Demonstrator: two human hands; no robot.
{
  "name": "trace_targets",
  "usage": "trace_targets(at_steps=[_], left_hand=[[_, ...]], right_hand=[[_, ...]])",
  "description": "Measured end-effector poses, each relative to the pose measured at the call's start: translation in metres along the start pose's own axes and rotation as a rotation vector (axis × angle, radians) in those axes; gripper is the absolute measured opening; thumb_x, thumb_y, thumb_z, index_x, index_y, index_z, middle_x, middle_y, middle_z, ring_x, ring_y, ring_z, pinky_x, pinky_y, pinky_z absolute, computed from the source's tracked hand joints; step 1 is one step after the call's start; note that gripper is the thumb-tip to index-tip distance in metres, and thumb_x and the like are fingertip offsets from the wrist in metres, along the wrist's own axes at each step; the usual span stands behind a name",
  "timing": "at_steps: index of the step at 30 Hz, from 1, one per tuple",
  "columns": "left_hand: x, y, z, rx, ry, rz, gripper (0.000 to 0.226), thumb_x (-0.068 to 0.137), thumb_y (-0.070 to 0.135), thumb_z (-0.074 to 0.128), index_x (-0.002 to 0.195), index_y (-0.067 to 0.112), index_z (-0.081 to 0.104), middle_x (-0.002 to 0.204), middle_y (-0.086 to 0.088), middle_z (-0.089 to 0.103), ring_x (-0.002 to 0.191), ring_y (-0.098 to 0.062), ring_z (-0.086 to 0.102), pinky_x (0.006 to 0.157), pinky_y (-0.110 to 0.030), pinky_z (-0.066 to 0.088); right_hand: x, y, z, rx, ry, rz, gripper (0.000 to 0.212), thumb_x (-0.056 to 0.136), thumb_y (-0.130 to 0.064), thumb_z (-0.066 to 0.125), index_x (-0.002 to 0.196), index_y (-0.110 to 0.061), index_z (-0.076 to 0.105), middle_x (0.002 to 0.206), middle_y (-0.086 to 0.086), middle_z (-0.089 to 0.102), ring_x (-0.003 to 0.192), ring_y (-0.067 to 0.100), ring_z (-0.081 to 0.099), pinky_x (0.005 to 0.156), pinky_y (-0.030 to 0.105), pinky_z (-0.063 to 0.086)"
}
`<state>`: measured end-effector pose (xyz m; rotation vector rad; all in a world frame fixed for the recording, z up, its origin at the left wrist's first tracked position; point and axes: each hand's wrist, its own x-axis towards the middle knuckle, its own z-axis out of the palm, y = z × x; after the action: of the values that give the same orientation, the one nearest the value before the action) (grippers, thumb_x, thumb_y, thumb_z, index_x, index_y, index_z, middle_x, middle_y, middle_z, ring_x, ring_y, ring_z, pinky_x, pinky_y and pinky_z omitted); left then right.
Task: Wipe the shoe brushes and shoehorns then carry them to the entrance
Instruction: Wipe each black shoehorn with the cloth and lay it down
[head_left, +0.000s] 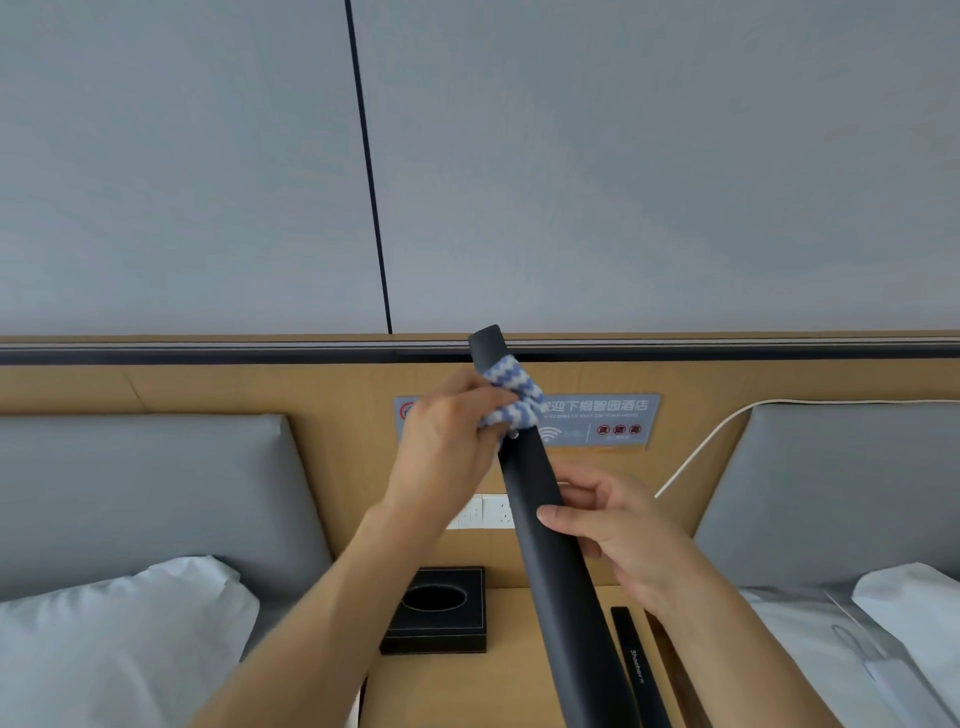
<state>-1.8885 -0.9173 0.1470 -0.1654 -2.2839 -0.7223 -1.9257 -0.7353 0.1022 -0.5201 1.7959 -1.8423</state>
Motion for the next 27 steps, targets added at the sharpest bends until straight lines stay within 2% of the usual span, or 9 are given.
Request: trace_targets(at_steps=[5,10,13,19,23,27], left_hand=[[0.045,-0.015,-0.020,0.127,0.071,-0.037,0.015,0.083,0.001,0.069,0.094,0.005,0.078,0.090,-0.012,0.066,0.074,-0.026,0.063,0.068,-0.034,0.049],[0.070,-0.013,-0.026,0.169,0.115,-0.010,0.014,0.087,0.002,0.064,0.093,0.001,0.077,0.091,-0.015,0.064,0.076,-0.029,0.063,0.070,-0.041,0.048],[0.066,-0.005,-0.022,0.115,0.129,0.003,0.016,0.086,0.002,0.065,0.094,0.004,0.078,0.091,-0.014,0.064,0.077,-0.028,0.063,0.070,-0.040,0.048],[0.037,0.013,0.001,0.056,0.003,0.043,0.016,0.086,0.006,0.068,0.099,0.009,0.079,0.093,-0.012,0.065,0.080,-0.027,0.063,0.071,-0.039,0.048],[0.020,0.020,0.017,0.026,-0.063,0.040,0.010,0.087,0.007,0.068,0.093,0.005,0.076,0.090,-0.011,0.063,0.075,-0.026,0.061,0.066,-0.038,0.047],[0.009,0.018,0.025,0.009,-0.073,-0.050,0.008,0.088,0.008,0.066,0.082,0.002,0.067,0.082,-0.008,0.057,0.068,-0.023,0.055,0.061,-0.036,0.043]], right_hand=[[-0.003,-0.001,0.003,-0.018,-0.060,-0.042,0.037,0.090,0.001,0.066,0.118,-0.023,0.073,0.110,0.004,0.077,0.102,0.021,0.074,0.075,0.025,0.059],[-0.001,-0.005,0.003,0.004,-0.085,-0.091,0.037,0.091,-0.002,0.066,0.114,-0.031,0.075,0.112,0.006,0.076,0.104,0.023,0.073,0.076,0.026,0.059],[0.001,-0.004,-0.001,0.010,-0.073,-0.115,0.038,0.091,-0.002,0.066,0.116,-0.028,0.074,0.113,0.007,0.076,0.105,0.025,0.073,0.077,0.028,0.059],[0.007,-0.001,-0.004,0.088,0.018,-0.148,0.037,0.090,-0.002,0.067,0.109,-0.031,0.076,0.111,0.008,0.076,0.103,0.025,0.073,0.077,0.028,0.060],[0.010,0.003,-0.002,0.135,0.101,-0.161,0.036,0.088,-0.002,0.069,0.107,-0.031,0.075,0.108,0.006,0.077,0.102,0.022,0.074,0.075,0.025,0.061],[0.011,0.009,-0.002,0.116,0.092,-0.141,0.039,0.091,-0.005,0.068,0.119,-0.032,0.069,0.111,0.005,0.077,0.103,0.022,0.073,0.073,0.026,0.060]])
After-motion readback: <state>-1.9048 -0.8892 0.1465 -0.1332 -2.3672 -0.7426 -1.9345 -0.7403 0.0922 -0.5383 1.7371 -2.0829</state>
